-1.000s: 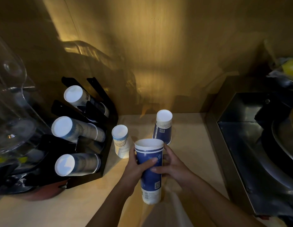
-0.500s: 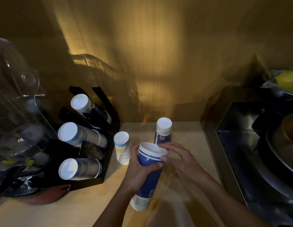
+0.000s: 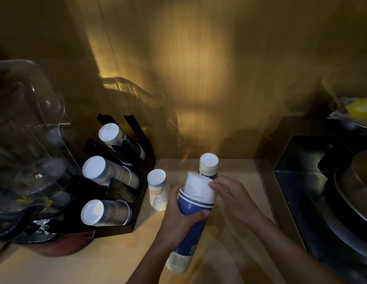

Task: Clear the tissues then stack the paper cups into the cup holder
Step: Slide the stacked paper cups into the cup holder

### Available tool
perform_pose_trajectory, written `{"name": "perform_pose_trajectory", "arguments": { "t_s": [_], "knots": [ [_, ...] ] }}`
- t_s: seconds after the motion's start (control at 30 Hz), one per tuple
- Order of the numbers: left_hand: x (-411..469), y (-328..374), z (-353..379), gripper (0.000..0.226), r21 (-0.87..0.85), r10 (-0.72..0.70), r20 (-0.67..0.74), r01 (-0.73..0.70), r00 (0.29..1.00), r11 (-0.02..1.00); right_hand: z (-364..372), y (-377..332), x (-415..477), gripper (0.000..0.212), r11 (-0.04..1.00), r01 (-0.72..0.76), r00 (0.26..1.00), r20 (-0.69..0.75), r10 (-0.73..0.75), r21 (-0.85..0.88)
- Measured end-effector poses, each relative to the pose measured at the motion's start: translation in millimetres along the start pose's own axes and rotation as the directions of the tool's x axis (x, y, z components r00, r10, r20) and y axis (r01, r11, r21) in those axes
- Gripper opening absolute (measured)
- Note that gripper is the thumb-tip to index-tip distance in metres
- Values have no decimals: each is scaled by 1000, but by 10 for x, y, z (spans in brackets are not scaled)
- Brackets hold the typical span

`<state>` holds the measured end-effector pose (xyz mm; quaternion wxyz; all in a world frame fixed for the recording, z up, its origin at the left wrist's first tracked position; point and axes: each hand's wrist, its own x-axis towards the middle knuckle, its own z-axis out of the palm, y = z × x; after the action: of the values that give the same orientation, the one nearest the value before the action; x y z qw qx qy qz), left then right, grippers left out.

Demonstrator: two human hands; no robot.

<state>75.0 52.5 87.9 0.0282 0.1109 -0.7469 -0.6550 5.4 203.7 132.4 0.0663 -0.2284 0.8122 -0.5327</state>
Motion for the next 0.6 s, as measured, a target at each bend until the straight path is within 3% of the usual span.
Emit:
{"name": "perform_pose_trajectory", "arguments": {
  "t_s": [0.2,0.37,0.43,0.53,0.6],
  "knots": [
    [-29,27,-10,90,127,77,-62,-68,995,989,-278,103,139,23,993,-20,967,-250,48,114],
    [-25,68,36,90,252,181,-164,-136,970,958,-394,177,98,16,981,-41,958,-273,93,190],
    [-27,69,42,89,327,231,-189,-160,955,931,-440,162,51,25,978,-38,966,-241,88,204],
    [-42,79,16,84,441,311,-172,-209,935,873,-499,77,-26,61,996,12,993,-114,-23,-94],
    [-42,74,2,82,471,341,-151,-236,928,850,-508,28,-42,73,881,154,987,24,-160,-447]
  ]
}}
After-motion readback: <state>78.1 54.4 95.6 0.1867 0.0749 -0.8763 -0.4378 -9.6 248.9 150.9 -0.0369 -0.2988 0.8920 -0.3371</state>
